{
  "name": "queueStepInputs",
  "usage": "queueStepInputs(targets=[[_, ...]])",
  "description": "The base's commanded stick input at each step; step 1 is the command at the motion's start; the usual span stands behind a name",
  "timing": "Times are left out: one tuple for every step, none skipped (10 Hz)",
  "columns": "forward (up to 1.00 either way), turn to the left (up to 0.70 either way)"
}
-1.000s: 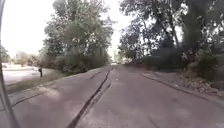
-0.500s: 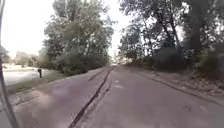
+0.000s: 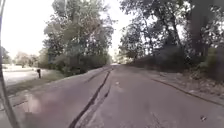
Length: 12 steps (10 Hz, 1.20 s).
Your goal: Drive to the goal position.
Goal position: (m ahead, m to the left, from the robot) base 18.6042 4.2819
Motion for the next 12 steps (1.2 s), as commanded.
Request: queueStepInputs(targets=[[0.7, 0.0], [0.7, 0.0], [0.7, 0.0], [0.7, 0.0], [0.7, 0.0], [0.7, 0.0], [0.7, 0.0], [0.7, 0.0], [0.7, 0.0], [0.7, 0.0], [0.7, 0.0], [0.7, 0.0]])
